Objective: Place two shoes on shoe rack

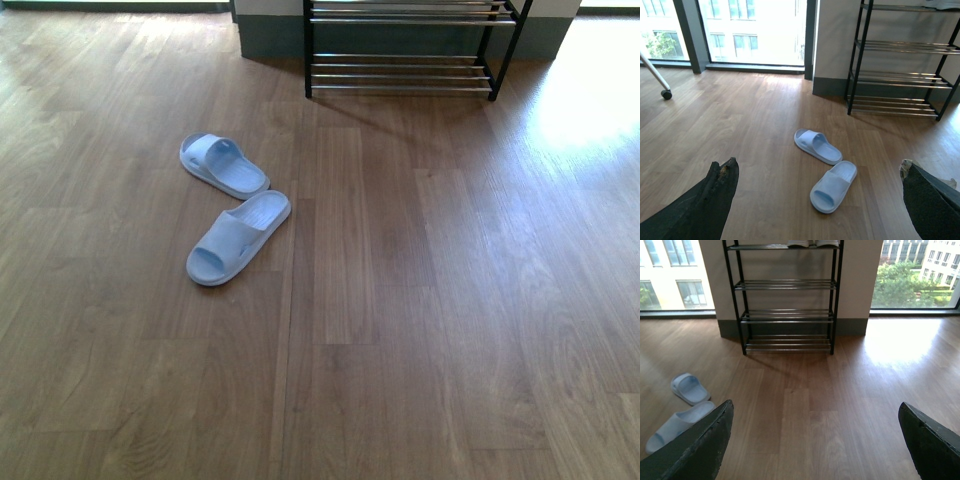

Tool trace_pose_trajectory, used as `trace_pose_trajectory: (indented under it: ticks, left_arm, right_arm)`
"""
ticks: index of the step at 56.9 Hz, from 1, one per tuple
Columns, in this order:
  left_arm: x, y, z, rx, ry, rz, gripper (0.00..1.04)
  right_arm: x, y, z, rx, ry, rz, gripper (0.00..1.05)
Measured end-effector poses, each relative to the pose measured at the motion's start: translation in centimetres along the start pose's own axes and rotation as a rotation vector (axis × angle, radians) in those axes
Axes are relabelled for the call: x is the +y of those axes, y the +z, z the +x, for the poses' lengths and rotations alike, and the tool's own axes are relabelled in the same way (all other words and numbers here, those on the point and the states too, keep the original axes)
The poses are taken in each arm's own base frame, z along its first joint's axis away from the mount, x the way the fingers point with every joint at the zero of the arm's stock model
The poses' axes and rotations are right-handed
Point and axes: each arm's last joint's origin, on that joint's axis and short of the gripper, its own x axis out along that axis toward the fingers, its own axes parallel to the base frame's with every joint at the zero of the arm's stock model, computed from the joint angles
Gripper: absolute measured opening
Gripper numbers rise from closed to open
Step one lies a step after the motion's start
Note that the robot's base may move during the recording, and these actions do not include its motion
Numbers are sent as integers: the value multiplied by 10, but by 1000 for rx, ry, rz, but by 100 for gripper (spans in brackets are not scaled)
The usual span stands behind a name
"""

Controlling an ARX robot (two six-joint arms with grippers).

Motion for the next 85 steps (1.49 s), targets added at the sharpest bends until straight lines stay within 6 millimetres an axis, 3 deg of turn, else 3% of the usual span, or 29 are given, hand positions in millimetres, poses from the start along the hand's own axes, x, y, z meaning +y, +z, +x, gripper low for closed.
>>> trace_pose_trajectory:
  ticks: [85]
  left_arm:
    - [0, 0, 0, 0, 0, 0, 95]
  right_arm:
    - [0, 0, 0, -1, -1, 0, 96]
